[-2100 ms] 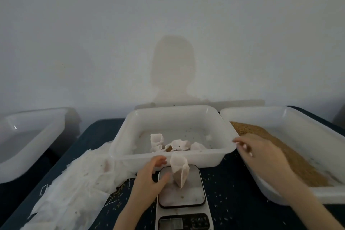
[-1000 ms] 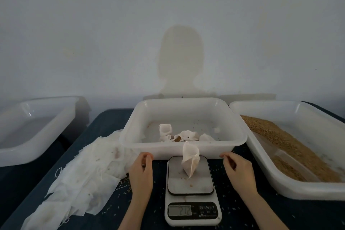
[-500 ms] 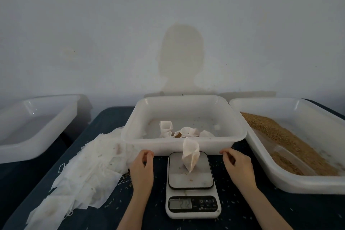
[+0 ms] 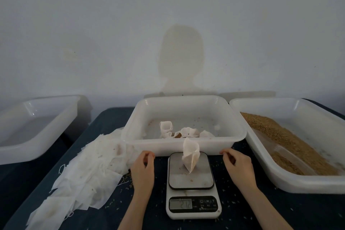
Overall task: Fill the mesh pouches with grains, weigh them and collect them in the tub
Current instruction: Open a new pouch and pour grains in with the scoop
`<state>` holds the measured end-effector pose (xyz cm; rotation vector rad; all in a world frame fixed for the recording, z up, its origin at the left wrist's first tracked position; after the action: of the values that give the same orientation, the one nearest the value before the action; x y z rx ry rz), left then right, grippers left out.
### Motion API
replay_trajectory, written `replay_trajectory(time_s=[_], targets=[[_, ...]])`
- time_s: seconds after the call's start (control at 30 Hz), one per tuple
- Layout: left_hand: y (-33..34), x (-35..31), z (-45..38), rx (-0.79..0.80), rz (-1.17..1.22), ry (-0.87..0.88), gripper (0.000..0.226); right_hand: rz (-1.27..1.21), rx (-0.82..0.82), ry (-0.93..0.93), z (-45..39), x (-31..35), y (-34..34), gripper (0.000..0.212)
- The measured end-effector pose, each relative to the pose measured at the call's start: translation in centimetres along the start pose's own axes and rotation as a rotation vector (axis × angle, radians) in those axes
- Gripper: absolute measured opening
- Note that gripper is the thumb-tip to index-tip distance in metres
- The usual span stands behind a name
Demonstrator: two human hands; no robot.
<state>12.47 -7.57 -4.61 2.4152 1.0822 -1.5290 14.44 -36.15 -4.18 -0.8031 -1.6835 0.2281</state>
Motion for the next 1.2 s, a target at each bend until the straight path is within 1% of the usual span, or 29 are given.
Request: replay_trajectory(time_s=[0.23, 0.33, 0.4, 0.47, 0.5, 0.57, 0.6, 0.63, 0.7, 0.8, 0.87, 1.0, 1.13, 1.2], targets=[[0.0, 0.0, 0.0, 0.009, 0.007, -0.008, 0.024, -0.012, 0.001, -0.045, 0.4, 0.4, -0.2, 0.019], [-0.1, 0.0, 0.1, 0.012, 0.016, -0.019, 0.023, -0.043, 0.014, -0.12, 0.7, 1.3, -0.5, 0.019], [0.0, 0.1, 0.1, 0.018, 0.02, -0.031, 0.023, -0.048, 0.003, -0.204, 1.1, 2.6, -0.8, 0.018], [0.0, 0.1, 0.1, 0.028, 0.015, -0.035, 0.023, -0.026, 0.005, -0.245, 1.7, 4.3, -1.1, 0.014], [0.1, 0.1, 0.1, 0.033, 0.015, -0.033, 0.023, 0.004, 0.027, -0.232, 1.9, 5.3, -1.2, 0.02], [0.1, 0.1, 0.1, 0.035, 0.02, -0.031, 0.023, 0.092, 0.098, -0.207, 2.2, 6.9, -0.8, 0.041], [0.1, 0.0, 0.1, 0.034, 0.023, -0.034, 0.023, 0.157, 0.131, -0.202, 2.2, 7.6, -0.5, 0.046], [0.1, 0.0, 0.1, 0.034, 0.025, -0.037, 0.023, 0.223, 0.161, -0.197, 2.2, 8.1, -0.1, 0.045], [0.0, -0.1, 0.2, 0.037, 0.023, -0.04, 0.024, 0.326, 0.194, -0.16, 2.1, 8.8, 0.6, 0.035], [0.0, -0.3, 0.3, 0.045, 0.02, -0.042, 0.024, 0.38, 0.202, -0.085, 1.8, 9.1, 1.3, 0.021], [0.0, -0.4, 0.3, 0.053, 0.017, -0.042, 0.024, 0.409, 0.189, -0.071, 1.6, 9.3, 1.4, 0.017], [0.1, -0.4, 0.2, 0.057, 0.005, -0.027, 0.023, 0.343, 0.231, -0.112, 1.1, 9.7, 1.4, 0.027], [0.3, -0.3, 0.2, 0.069, 0.006, -0.034, 0.022, 0.257, 0.243, -0.147, -0.2, 11.5, 1.1, 0.02], [0.4, -0.3, 0.1, 0.075, 0.018, -0.036, 0.022, 0.162, 0.216, -0.149, -1.4, 12.8, 0.7, 0.023]])
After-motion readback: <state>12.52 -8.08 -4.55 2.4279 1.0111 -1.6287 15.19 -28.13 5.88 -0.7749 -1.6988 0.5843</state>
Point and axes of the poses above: each hand's wrist, its own z-axis away from the middle knuckle, its own y-axis out of the palm, x = y × z, the point moved 2 cm from there along -z, towards the middle knuckle, and after that the axes turned 10 degrees about y, right-handed, at the moved point
